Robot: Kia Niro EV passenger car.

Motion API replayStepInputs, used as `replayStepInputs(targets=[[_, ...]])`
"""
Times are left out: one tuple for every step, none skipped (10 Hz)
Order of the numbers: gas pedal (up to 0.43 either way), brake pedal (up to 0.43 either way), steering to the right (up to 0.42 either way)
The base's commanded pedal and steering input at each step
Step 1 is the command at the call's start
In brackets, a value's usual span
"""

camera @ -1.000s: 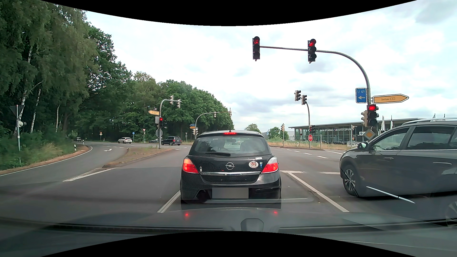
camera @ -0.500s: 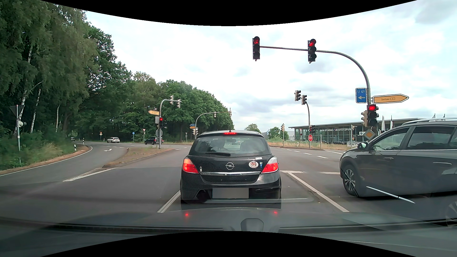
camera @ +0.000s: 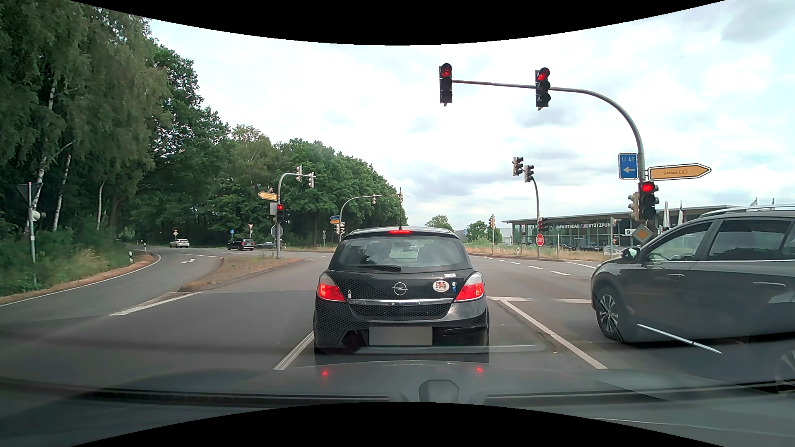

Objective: Follow the waypoints while adhering to traffic rules and regulations

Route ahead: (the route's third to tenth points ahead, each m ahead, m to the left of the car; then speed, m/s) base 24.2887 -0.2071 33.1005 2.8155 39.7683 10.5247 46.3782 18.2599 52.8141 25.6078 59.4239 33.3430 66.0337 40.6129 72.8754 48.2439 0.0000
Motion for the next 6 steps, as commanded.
replayStepInputs(targets=[[0.0,0.268,-0.004],[0.0,0.268,-0.004],[0.0,0.262,-0.004],[0.0,0.268,-0.004],[0.0,0.268,-0.004],[0.0,0.262,-0.004]])
